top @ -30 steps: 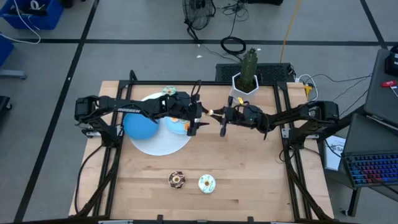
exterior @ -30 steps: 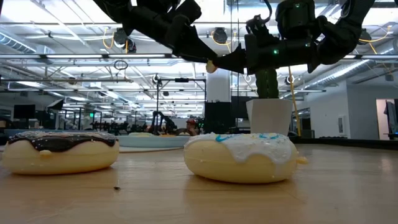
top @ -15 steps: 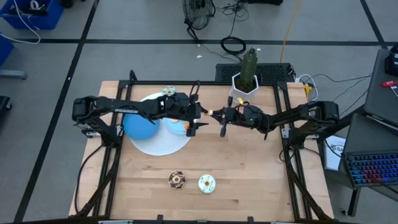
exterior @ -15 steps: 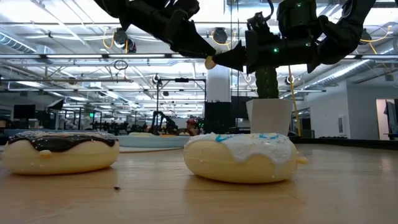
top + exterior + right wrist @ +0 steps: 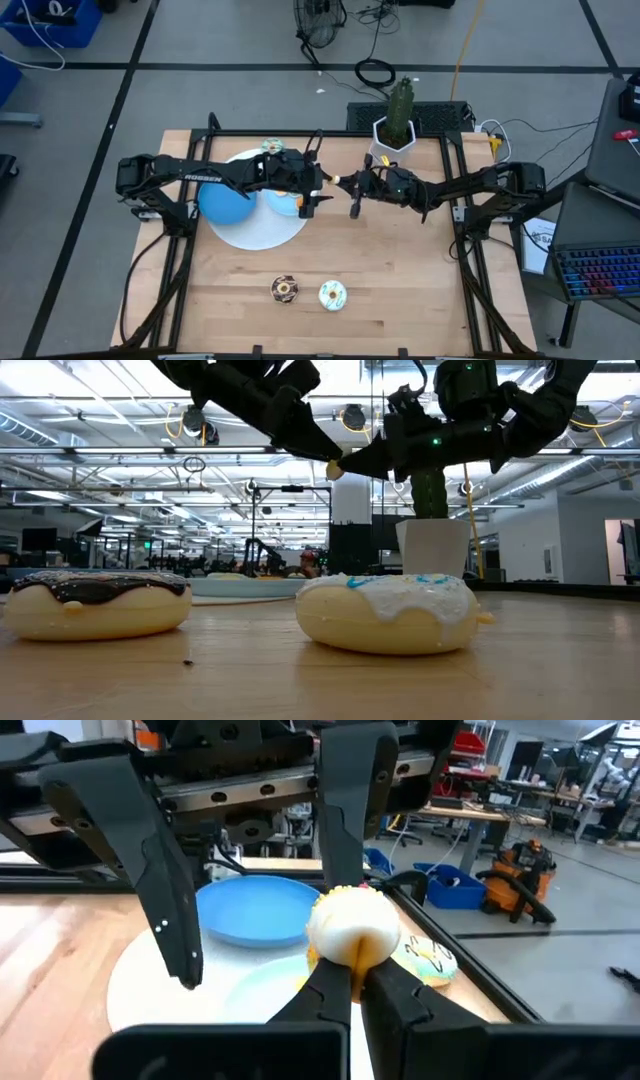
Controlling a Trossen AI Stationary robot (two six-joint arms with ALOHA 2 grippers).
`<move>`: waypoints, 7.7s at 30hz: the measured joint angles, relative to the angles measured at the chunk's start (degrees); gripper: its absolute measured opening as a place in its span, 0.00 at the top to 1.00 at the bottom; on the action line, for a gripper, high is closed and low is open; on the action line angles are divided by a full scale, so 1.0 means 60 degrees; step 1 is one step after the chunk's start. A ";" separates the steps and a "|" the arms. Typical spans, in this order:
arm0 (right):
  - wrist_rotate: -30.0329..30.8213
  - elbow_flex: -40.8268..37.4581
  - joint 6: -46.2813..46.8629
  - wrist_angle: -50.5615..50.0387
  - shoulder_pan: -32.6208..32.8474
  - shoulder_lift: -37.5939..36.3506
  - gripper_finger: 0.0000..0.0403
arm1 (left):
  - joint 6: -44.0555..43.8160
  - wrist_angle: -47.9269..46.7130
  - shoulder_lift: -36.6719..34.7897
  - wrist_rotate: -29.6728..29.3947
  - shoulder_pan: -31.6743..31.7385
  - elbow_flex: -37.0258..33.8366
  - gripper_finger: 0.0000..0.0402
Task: Pick & Place donuts
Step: Put the small yellow donut on the blue plate
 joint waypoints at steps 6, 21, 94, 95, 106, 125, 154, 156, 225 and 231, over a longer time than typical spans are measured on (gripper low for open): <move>0.0060 -0.0136 0.0042 -0.0869 0.0022 0.0151 1.00 | -0.0035 -0.0154 -0.0361 -0.0980 0.0010 0.0016 0.39; 0.0240 -0.0045 -0.0681 0.1472 0.0062 -0.0034 1.00 | -0.0761 -0.0837 -0.1978 -0.0623 -0.0024 0.0006 0.39; -0.2458 -0.0010 -0.0994 0.5831 0.0189 -0.0044 0.99 | -0.2761 0.9947 0.0605 0.1069 -0.0239 -0.2570 0.43; -0.2455 -0.0010 -0.0994 0.5798 0.0189 -0.0044 0.99 | -0.2761 0.9946 0.0605 0.1069 -0.0239 -0.2570 0.47; -0.2419 -0.0010 -0.0991 0.5603 0.0182 -0.0055 0.97 | -0.2560 1.0008 0.0601 0.1115 -0.0239 -0.2570 0.96; -0.2488 -0.0028 -0.1197 0.4124 0.0164 -0.0087 0.86 | -0.1056 0.5245 -0.2213 0.0494 -0.0399 -0.2589 0.98; 0.0082 -0.5023 -0.0438 0.4375 0.0166 -0.6944 0.42 | -0.3055 0.4588 -0.3911 -0.1189 0.0620 -0.6212 0.98; 0.0261 -0.5198 -0.0344 0.4320 0.0172 -0.7197 0.42 | -0.3316 0.4539 -0.4219 -0.1236 0.0744 -0.6589 0.98; 0.2491 -0.5259 0.0938 -0.4814 0.0270 -1.2142 0.47 | -0.5019 0.4655 -0.2248 -0.1015 0.0162 -0.8133 0.94; 0.2491 -0.5259 0.0939 -0.4814 0.0270 -1.2142 0.47 | -0.5283 0.5327 -0.2248 -0.1015 0.0162 -0.8133 0.91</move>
